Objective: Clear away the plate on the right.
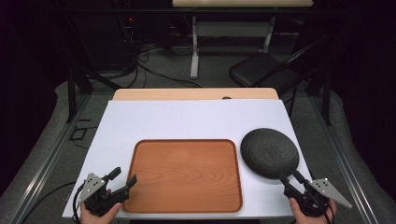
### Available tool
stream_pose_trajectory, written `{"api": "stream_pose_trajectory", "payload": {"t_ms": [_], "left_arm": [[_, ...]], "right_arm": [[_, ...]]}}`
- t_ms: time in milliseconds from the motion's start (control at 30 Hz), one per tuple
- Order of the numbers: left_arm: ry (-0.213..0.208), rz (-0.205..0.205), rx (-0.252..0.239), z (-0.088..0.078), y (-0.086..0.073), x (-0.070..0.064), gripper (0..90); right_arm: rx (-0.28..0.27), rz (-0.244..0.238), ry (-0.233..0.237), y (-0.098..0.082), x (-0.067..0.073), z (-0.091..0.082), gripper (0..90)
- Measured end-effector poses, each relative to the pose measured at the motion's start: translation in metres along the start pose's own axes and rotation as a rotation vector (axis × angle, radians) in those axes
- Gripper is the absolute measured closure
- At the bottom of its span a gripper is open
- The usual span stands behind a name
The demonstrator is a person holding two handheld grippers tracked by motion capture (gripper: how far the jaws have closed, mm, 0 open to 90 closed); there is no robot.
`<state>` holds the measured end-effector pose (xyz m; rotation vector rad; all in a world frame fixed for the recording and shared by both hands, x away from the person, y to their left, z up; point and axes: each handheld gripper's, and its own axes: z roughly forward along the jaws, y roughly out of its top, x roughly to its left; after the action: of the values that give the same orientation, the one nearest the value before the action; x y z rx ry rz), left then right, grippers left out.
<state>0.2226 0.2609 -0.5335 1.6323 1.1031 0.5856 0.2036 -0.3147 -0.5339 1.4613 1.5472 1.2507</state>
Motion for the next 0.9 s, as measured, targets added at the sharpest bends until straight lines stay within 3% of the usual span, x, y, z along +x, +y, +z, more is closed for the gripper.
{"api": "stream_pose_trajectory", "payload": {"t_ms": [533,733,767,800,833,900], "left_arm": [[0.017,0.014,-0.009,-0.002,0.001,-0.002,31.1],[0.025,0.005,0.008,-0.001,0.0,0.0,31.1],[0.026,0.003,0.006,-0.001,0.0,0.0,31.1],[0.031,-0.001,0.003,-0.002,0.0,0.0,31.1],[0.031,-0.001,0.003,-0.002,0.0,0.0,31.1],[0.033,-0.006,0.001,-0.001,0.0,0.001,31.2]], "right_arm": [[-0.061,0.009,-0.044,0.007,-0.005,0.0,43.9],[-0.068,0.029,-0.031,0.011,-0.014,0.005,45.0],[-0.063,0.042,-0.03,0.011,-0.015,0.006,45.7],[-0.06,0.103,-0.02,0.013,-0.019,0.007,46.6],[-0.06,0.103,-0.02,0.013,-0.019,0.007,46.6],[-0.047,0.172,-0.036,0.015,-0.028,0.011,46.0]]}}
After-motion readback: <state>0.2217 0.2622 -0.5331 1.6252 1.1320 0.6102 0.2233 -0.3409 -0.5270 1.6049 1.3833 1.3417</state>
